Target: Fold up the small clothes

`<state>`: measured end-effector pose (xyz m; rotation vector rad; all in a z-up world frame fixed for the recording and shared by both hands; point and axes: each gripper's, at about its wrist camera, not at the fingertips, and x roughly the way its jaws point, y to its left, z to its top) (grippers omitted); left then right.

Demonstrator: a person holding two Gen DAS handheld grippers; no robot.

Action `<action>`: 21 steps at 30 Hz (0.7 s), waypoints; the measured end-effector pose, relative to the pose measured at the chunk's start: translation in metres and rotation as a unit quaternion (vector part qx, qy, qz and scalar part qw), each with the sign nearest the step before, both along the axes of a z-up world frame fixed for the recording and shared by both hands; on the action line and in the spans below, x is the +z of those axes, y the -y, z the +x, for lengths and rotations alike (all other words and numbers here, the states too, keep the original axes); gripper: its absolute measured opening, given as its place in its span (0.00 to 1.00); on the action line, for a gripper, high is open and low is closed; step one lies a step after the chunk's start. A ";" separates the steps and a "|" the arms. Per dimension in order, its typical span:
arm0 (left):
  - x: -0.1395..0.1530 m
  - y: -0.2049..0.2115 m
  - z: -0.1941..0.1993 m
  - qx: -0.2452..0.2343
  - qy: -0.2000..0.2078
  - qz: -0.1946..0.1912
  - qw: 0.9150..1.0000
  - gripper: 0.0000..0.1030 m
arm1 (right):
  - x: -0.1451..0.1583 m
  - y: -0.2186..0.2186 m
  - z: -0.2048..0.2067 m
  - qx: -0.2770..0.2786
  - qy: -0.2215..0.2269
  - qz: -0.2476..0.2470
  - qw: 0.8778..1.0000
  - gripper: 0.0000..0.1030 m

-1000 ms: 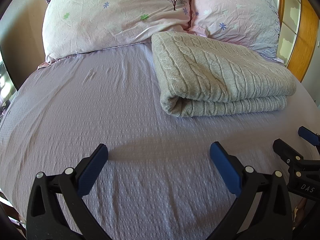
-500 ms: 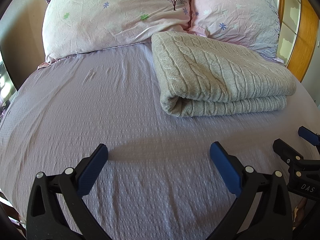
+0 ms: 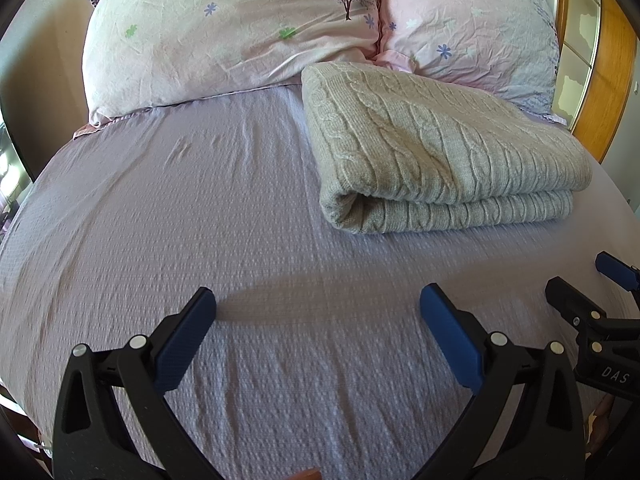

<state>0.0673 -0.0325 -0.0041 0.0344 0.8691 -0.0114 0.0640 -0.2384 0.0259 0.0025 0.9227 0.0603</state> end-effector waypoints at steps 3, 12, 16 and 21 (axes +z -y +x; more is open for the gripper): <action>0.000 0.000 0.002 -0.001 -0.004 -0.001 1.000 0.98 | 0.000 0.000 0.000 0.000 0.000 0.000 1.000 0.99; 0.000 0.000 0.006 -0.002 -0.023 -0.003 1.000 0.98 | 0.000 0.000 0.000 0.002 0.000 0.000 1.000 0.99; 0.001 0.000 0.009 -0.003 -0.030 -0.002 1.000 0.98 | 0.000 0.001 0.000 0.002 0.000 0.000 1.000 0.99; 0.000 0.000 0.007 -0.002 -0.025 -0.003 1.000 0.98 | 0.000 0.001 0.000 0.002 0.000 0.000 1.000 0.99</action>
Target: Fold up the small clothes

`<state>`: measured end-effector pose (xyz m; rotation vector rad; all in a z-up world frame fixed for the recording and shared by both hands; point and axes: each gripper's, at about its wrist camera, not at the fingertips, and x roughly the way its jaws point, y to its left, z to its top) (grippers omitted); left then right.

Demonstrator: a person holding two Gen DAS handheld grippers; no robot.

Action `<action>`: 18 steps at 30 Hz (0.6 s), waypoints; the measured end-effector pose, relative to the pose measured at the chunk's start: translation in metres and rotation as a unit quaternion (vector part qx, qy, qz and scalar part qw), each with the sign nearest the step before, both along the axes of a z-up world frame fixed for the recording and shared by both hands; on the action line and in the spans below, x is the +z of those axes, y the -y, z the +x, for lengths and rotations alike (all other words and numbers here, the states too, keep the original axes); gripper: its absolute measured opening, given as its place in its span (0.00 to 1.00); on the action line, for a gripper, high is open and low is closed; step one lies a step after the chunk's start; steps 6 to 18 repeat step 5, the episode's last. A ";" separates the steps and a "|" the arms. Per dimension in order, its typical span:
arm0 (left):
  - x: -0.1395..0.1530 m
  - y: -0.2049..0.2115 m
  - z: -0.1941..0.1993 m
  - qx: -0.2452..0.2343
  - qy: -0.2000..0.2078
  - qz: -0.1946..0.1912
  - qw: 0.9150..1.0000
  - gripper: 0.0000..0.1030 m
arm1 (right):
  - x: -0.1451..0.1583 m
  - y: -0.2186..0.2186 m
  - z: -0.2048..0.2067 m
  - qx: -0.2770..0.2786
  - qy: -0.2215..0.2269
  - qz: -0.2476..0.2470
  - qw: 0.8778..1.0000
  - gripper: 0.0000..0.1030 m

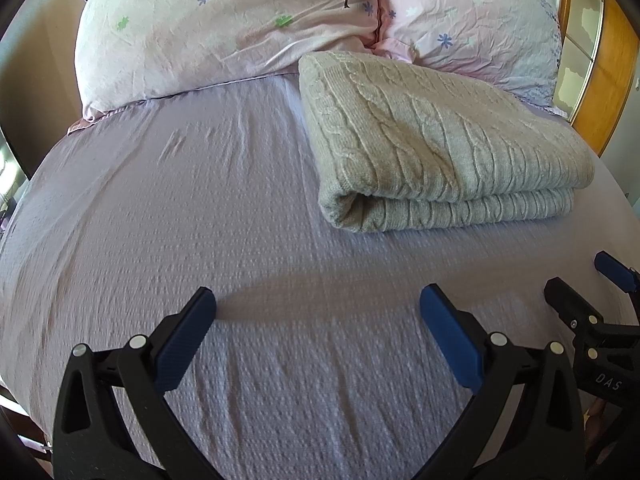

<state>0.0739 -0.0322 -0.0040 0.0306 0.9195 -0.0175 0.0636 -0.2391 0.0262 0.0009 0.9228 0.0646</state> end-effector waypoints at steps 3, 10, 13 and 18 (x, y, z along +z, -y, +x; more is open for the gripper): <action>0.000 0.000 -0.001 0.001 0.004 0.000 1.000 0.98 | 0.000 0.000 0.000 0.000 0.000 0.000 1.000 0.99; -0.001 -0.001 -0.002 0.000 0.006 0.001 1.000 0.98 | 0.000 0.000 0.000 0.000 0.000 0.000 1.000 0.99; -0.001 -0.001 -0.002 0.000 0.006 0.001 1.000 0.98 | 0.000 0.000 0.000 0.000 0.000 0.000 1.000 0.99; -0.001 -0.001 -0.002 0.000 0.006 0.001 1.000 0.98 | 0.000 0.000 0.000 0.000 0.000 0.000 1.000 0.99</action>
